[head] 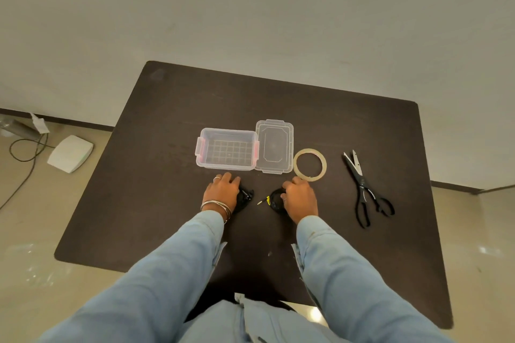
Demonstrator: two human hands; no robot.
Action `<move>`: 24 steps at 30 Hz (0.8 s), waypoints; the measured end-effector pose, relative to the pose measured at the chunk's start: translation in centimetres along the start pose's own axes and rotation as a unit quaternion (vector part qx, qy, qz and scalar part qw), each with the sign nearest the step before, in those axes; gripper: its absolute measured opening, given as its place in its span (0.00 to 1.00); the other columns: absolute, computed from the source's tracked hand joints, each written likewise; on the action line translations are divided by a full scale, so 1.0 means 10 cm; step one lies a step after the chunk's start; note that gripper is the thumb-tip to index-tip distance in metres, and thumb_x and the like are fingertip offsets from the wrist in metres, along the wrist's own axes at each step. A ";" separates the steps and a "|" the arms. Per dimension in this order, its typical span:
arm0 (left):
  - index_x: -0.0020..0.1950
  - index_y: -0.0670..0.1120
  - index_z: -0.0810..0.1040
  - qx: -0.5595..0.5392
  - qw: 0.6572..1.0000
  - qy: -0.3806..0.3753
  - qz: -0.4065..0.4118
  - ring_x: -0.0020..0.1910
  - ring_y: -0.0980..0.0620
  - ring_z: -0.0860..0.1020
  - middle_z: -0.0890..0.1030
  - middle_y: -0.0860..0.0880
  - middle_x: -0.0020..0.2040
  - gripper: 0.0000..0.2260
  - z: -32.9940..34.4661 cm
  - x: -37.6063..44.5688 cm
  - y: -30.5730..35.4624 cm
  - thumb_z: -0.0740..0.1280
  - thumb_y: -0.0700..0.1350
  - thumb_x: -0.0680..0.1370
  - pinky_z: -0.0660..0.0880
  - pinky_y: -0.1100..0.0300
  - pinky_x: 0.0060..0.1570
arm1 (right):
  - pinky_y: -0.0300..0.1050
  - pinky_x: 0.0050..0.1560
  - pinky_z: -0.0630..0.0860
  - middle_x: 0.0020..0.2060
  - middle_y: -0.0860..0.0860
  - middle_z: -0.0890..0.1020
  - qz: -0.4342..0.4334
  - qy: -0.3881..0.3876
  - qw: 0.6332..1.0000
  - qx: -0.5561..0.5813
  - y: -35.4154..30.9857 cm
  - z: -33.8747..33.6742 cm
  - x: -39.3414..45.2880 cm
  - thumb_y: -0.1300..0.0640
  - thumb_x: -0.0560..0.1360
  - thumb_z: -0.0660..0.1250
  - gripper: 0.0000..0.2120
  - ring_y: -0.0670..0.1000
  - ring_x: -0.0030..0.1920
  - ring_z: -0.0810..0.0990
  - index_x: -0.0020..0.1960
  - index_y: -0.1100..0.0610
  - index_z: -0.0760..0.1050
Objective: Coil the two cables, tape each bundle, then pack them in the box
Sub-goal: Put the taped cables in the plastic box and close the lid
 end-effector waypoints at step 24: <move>0.45 0.39 0.83 -0.577 0.759 0.142 -0.266 0.33 0.45 0.83 0.83 0.41 0.40 0.07 -1.14 -0.14 -1.12 0.75 0.36 0.69 0.82 0.56 0.38 | 0.49 0.46 0.83 0.43 0.57 0.83 -0.030 0.117 0.927 0.356 -0.68 -1.44 0.33 0.65 0.73 0.71 0.10 0.55 0.43 0.84 0.55 0.62 0.81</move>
Point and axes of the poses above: each hand's wrist, its own x-axis towards the middle knuckle, its own z-axis out of the palm, y = z × x, the point moved 8 cm from there along x, towards the middle knuckle
